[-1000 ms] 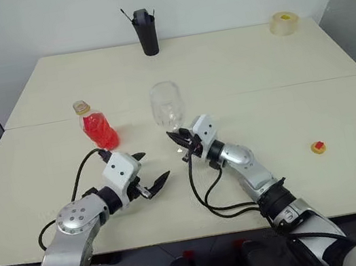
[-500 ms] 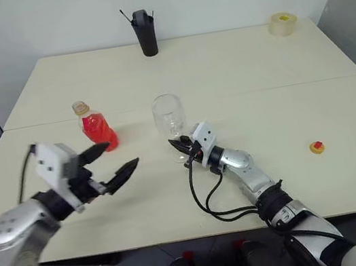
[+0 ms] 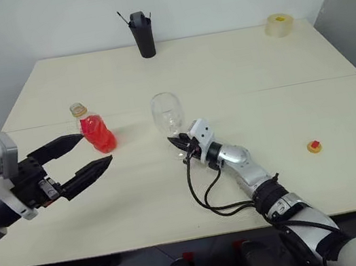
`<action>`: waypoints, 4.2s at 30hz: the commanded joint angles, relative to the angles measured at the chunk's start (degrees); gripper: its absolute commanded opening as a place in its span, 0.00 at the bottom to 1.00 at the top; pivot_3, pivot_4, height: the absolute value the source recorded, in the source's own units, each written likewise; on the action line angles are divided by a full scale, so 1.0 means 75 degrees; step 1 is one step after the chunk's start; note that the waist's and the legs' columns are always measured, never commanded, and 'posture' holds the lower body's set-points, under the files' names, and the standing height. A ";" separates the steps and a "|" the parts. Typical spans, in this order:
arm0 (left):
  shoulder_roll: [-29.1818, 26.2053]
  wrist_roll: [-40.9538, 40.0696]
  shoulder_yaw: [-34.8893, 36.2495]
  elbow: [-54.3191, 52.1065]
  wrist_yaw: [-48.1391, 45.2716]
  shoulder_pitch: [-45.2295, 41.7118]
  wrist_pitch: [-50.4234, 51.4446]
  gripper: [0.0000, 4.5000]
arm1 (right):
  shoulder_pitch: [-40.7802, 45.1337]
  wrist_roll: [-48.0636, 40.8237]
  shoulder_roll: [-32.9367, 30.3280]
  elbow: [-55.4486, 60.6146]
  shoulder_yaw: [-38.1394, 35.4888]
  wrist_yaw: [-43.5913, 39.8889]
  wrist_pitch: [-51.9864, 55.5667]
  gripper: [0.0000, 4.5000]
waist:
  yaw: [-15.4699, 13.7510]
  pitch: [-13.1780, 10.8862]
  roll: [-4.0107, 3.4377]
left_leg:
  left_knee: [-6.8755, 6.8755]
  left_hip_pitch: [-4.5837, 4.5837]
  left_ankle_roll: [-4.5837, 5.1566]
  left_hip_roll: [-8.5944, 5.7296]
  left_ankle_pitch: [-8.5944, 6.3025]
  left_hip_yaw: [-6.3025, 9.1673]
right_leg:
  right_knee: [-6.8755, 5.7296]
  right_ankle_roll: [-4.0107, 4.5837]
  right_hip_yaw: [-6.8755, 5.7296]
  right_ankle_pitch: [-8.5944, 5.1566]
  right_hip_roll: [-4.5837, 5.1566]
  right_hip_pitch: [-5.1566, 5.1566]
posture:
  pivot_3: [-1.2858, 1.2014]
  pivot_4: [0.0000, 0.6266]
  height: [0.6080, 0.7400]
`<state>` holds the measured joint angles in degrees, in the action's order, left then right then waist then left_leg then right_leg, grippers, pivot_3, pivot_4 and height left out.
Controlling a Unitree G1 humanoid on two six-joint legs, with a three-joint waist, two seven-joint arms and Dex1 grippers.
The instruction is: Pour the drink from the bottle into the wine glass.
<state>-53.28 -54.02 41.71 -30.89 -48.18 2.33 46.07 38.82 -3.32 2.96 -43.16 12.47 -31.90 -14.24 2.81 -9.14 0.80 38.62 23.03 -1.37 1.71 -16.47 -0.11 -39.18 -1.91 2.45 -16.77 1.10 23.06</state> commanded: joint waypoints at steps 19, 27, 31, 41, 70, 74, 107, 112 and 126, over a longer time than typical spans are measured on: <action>0.0111 0.0871 -0.0720 0.0705 -0.0013 -0.0040 -0.0749 1.00 | -0.1173 0.0004 -0.0880 0.3911 0.0412 -0.0517 0.2729 0.99 | 0.0031 -0.0001 0.0001 | -0.0034 0.0000 -0.0013 -0.0001 0.0008 -0.0001 | 0.0004 0.0001 0.0007 0.0000 0.0008 0.0012 | 0.52 0.24 1.00; 0.1227 0.2074 -0.0971 0.1651 0.0682 0.0229 -0.1935 1.00 | -0.1950 -0.0291 -0.2545 0.7138 0.0316 -0.0965 0.5687 0.99 | -0.0029 0.0000 0.0005 | -0.0047 -0.0004 -0.0012 -0.0003 0.0007 -0.0002 | 0.0010 0.0003 0.0007 -0.0001 0.0011 0.0013 | 0.52 0.24 1.00; 0.1838 0.3424 -0.1686 0.2305 0.1440 0.0176 -0.2970 1.00 | -0.1845 -0.0768 -0.3545 0.8426 -0.0120 -0.1395 0.6980 0.99 | -0.0092 0.0000 0.0007 | -0.0048 -0.0003 -0.0011 -0.0004 0.0007 0.0000 | 0.0012 0.0003 0.0005 -0.0001 0.0011 0.0012 | 0.52 0.24 1.00; 0.3856 0.5374 -0.2672 0.3163 0.3557 -0.0406 -0.5513 1.00 | 0.1706 -0.3732 -0.5327 0.9646 -0.2600 -0.2007 1.0826 0.99 | -0.0112 -0.0007 0.0026 | -0.0049 0.0000 -0.0007 -0.0002 0.0005 -0.0002 | 0.0012 0.0013 0.0008 0.0005 0.0021 0.0016 | 0.52 0.24 1.00; 0.3965 0.5519 -0.3230 0.4325 0.4329 -0.2404 -0.4777 1.00 | 0.3583 -0.6310 -0.4631 0.9152 -0.2638 -0.0810 1.2493 0.99 | -0.0144 0.0014 0.0063 | -0.0058 0.0012 -0.0005 0.0000 0.0007 0.0003 | 0.0018 0.0018 -0.0012 0.0008 0.0030 0.0021 | 0.52 0.24 1.00; 0.3910 0.5598 -0.3283 0.4615 0.4323 -0.2561 -0.4820 1.00 | 0.3547 -0.6436 -0.4648 0.9229 -0.2656 -0.0637 1.2511 0.99 | -0.0152 0.0014 0.0063 | -0.0058 0.0014 -0.0005 -0.0001 0.0007 0.0005 | 0.0019 0.0018 -0.0014 0.0008 0.0031 0.0021 | 0.52 0.24 1.00; 0.3829 0.6293 -0.3837 0.9252 0.4194 -0.5297 -0.7004 0.59 | 0.3387 -0.8008 -0.4868 0.9459 -0.3009 0.0880 1.2689 1.00 | -0.0152 0.0013 0.0064 | -0.0055 0.0023 -0.0005 -0.0001 0.0008 0.0006 | 0.0020 0.0018 -0.0019 0.0008 0.0031 0.0026 | 0.52 0.24 1.00; 0.3790 0.6375 -0.3853 0.9284 0.4177 -0.5256 -0.7107 0.28 | 0.3367 -0.8160 -0.4965 0.9463 -0.2992 0.0999 1.2610 1.00 | -0.0155 0.0013 0.0064 | -0.0055 0.0026 -0.0005 -0.0003 0.0008 0.0007 | 0.0022 0.0017 -0.0020 0.0008 0.0031 0.0026 | 0.52 0.24 1.00; 0.3315 0.6390 -0.4477 0.7578 0.2697 -0.5208 -0.6839 0.25 | 0.1704 -0.7830 -0.5374 1.0367 -0.3172 0.0869 1.1513 1.00 | -0.0175 0.0034 0.0102 | -0.0040 0.0063 -0.0006 -0.0001 0.0009 0.0019 | 0.0023 0.0017 -0.0029 0.0008 0.0031 0.0051 | 0.52 0.24 1.00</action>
<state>-26.68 -6.34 8.36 30.05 -26.46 -35.67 -4.38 56.92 -63.48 -36.48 30.50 -9.87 -23.70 75.71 1.50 -8.88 1.57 38.32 23.52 -1.42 1.75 -16.40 0.16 -38.96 -1.78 2.25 -16.71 1.33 23.36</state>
